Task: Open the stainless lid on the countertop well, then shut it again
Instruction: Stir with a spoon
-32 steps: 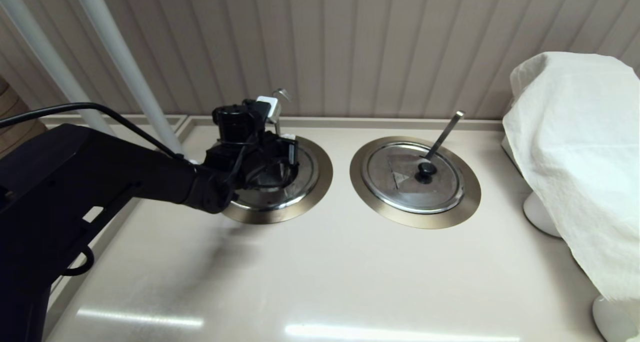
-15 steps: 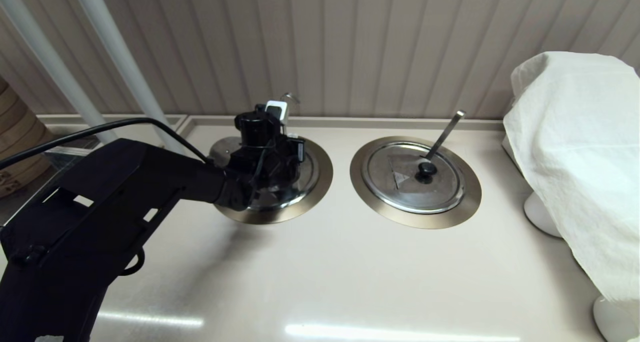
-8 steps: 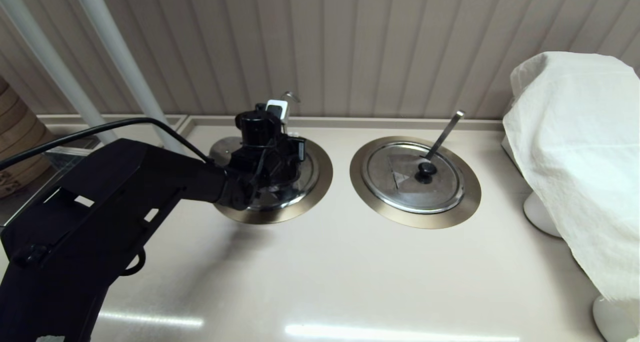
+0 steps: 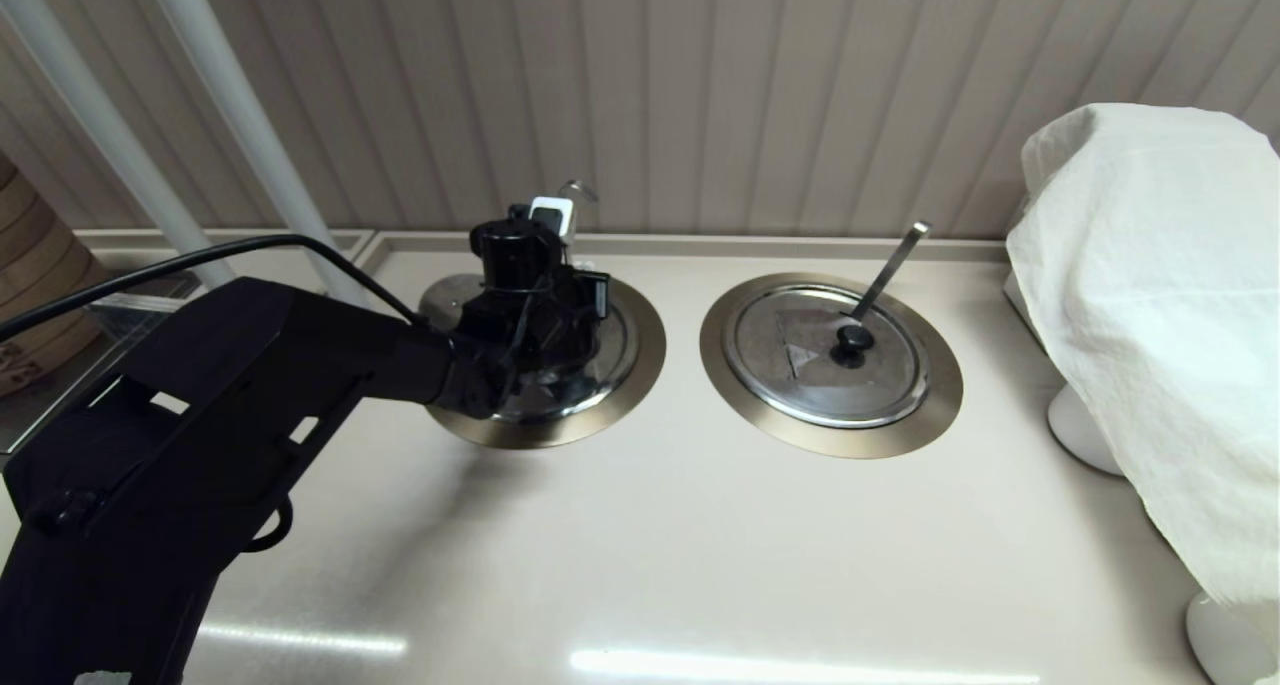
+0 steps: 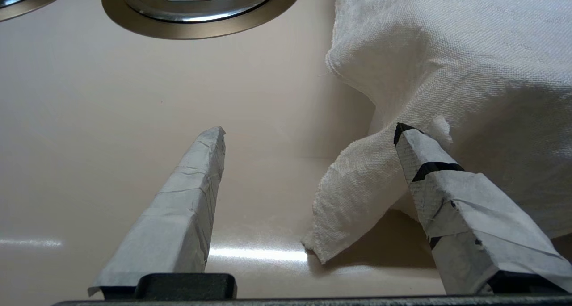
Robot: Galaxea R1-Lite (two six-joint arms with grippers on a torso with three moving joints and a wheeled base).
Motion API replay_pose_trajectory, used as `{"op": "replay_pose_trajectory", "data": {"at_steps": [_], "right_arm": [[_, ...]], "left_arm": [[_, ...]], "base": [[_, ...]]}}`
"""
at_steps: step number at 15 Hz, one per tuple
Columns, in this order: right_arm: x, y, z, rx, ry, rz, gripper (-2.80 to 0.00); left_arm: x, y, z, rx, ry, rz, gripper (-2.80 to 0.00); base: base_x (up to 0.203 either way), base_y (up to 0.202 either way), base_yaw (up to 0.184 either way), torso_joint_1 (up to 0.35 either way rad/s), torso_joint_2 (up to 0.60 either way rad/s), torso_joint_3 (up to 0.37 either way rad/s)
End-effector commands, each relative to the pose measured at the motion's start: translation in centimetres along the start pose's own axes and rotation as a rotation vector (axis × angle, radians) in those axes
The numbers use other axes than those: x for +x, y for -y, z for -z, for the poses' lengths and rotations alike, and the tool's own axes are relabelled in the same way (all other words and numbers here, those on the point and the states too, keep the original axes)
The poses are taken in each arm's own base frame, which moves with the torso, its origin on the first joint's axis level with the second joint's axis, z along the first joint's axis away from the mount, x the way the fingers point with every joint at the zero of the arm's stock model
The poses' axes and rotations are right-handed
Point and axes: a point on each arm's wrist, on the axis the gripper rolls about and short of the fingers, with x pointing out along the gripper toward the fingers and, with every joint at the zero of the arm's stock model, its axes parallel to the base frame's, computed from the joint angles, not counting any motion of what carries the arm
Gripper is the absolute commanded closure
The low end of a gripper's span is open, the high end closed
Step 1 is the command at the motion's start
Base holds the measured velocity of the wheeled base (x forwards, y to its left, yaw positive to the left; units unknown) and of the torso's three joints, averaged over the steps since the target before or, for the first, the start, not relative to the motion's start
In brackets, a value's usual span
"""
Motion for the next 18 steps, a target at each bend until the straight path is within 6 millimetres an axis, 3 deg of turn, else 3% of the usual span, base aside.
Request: {"op": "replay_pose_trajectory", "data": {"at_steps": [1,5,6,8,14,18], "right_arm": [[0.0,0.0,0.0,0.0,0.001,-0.001,-2.8],[0.0,0.0,0.0,0.0,0.001,-0.001,-2.8],[0.0,0.0,0.0,0.0,0.001,-0.002,-2.8],[0.0,0.0,0.0,0.0,0.001,-0.001,-2.8],[0.0,0.0,0.0,0.0,0.001,-0.001,-2.8],[0.0,0.0,0.0,0.0,0.001,-0.001,-2.8]], "left_arm": [[0.0,0.0,0.0,0.0,0.002,-0.001,0.0],[0.0,0.0,0.1,0.0,0.0,-0.002,0.0],[0.0,0.0,0.4,0.004,-0.008,-0.004,-2.8],[0.3,0.1,1.0,0.011,-0.019,-0.006,-2.8],[0.0,-0.2,-0.2,-0.001,0.007,-0.01,-2.8],[-0.5,-1.7,-0.6,0.002,0.0,-0.027,-2.8]], "base": [[0.0,0.0,0.0,0.0,0.0,0.0],[0.0,0.0,0.0,0.0,0.0,0.0],[0.0,0.0,0.0,0.0,0.0,0.0],[0.0,0.0,0.0,0.0,0.0,0.0],[0.0,0.0,0.0,0.0,0.0,0.0],[0.0,0.0,0.0,0.0,0.0,0.0]]}}
